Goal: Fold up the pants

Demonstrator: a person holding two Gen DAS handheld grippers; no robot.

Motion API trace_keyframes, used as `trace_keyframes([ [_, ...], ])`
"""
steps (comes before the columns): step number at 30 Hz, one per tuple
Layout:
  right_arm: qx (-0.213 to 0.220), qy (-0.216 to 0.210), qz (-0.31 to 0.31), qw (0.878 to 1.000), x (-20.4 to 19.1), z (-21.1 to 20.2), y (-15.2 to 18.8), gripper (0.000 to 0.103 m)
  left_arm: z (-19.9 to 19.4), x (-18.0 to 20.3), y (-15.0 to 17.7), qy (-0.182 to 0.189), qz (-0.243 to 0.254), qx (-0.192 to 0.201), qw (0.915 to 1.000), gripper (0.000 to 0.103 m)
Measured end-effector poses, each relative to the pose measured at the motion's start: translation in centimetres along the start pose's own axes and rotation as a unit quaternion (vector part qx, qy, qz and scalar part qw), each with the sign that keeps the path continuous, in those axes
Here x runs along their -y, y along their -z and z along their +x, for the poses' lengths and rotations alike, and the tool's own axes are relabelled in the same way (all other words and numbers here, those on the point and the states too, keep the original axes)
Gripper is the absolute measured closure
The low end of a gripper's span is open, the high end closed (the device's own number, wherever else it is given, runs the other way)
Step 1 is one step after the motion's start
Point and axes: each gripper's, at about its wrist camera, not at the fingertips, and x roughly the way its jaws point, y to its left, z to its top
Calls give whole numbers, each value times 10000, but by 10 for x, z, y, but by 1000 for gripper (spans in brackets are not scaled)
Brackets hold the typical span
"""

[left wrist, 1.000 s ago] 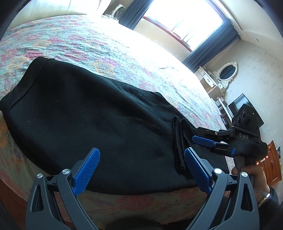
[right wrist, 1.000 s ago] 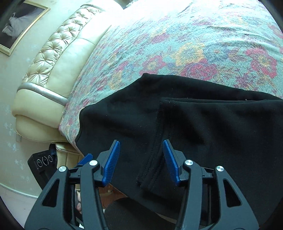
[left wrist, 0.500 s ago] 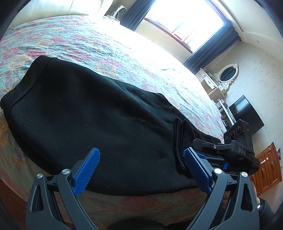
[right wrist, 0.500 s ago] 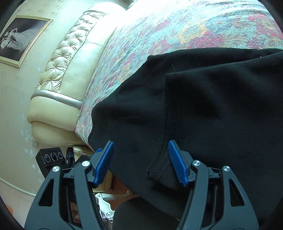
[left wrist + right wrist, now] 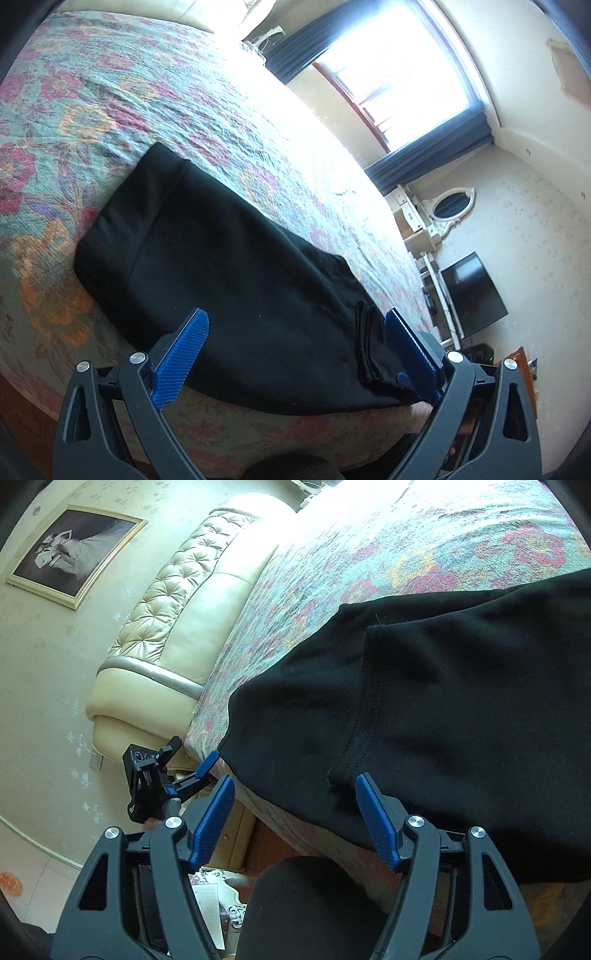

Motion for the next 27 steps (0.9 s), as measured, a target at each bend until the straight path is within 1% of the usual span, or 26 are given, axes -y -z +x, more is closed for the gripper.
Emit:
trace_keyframes([
  [2,-4,-24,13,10000,2,-5,5,32,-12,-20,-18,157,-270,117,9994,8],
  [4,5,-36,16,10000,2,-9,9,32,-18,-38,-34,154,-484,135,9986,8],
  [6,-15,-60,36,10000,5,-12,11,31,-20,-52,-49,122,-561,74,9983,8],
  [8,-22,-89,50,9999,5,-13,12,31,-16,-64,-60,166,-551,-150,9982,8],
  [11,-45,-32,9,10000,5,-15,14,31,0,-81,-75,50,-556,-658,9963,8],
  [13,-71,-30,30,10000,7,-15,13,31,9,-90,-79,-22,-531,-924,9943,8],
  [15,-57,12,72,10000,9,-16,14,30,17,-98,-80,67,-545,-1153,9918,8],
  [19,-84,25,181,9998,17,-14,16,30,20,-105,-86,425,-583,-1266,9893,8],
  [21,-129,38,215,9997,20,-11,16,30,20,-105,-89,511,-541,-1352,9880,8],
  [25,-222,46,256,9994,22,-3,18,30,26,-95,-88,378,-281,-1616,9857,8],
  [27,-239,41,274,9993,23,0,19,30,32,-90,-88,115,-198,-1798,9834,8],
])
